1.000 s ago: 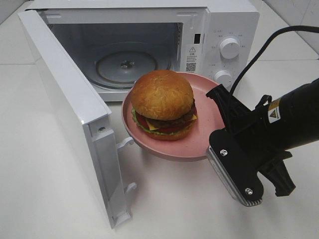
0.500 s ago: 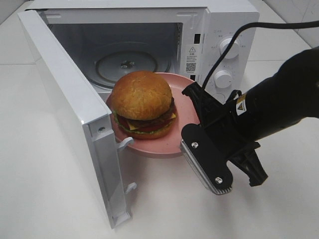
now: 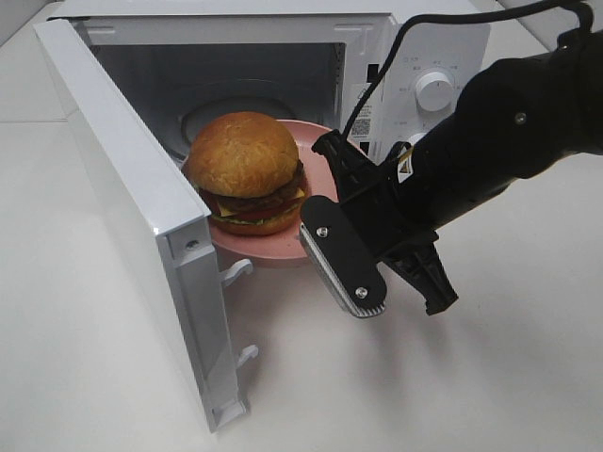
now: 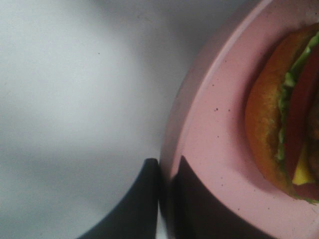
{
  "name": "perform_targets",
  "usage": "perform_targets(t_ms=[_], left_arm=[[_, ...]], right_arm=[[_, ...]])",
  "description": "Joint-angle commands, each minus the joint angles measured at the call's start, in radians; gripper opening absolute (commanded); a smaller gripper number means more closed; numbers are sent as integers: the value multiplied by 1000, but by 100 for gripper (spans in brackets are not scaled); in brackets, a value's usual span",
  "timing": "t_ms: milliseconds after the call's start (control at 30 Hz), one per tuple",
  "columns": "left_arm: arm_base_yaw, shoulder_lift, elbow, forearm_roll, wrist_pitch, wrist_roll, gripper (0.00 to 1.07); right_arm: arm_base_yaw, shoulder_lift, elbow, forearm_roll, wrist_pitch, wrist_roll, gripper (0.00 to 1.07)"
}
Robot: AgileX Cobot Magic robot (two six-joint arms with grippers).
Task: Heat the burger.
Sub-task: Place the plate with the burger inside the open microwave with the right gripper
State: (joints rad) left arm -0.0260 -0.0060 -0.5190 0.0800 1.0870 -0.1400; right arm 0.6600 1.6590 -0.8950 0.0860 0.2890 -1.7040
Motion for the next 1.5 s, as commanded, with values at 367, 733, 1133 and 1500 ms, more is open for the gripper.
perform_targets(t_ms=[367, 733, 1133, 1500], left_arm=[[4, -11, 2, -3, -13, -1, 100], [4, -11, 2, -3, -13, -1, 100], [4, -11, 2, -3, -13, -1, 100], [4, -11, 2, -3, -13, -2, 100]], right_arm=[[-7, 106, -155, 69, -42, -30, 3], [-7, 193, -275, 90, -7, -25, 3], [-42, 265, -376, 81, 15, -24, 4], [-53, 333, -477, 23, 46, 58, 4]])
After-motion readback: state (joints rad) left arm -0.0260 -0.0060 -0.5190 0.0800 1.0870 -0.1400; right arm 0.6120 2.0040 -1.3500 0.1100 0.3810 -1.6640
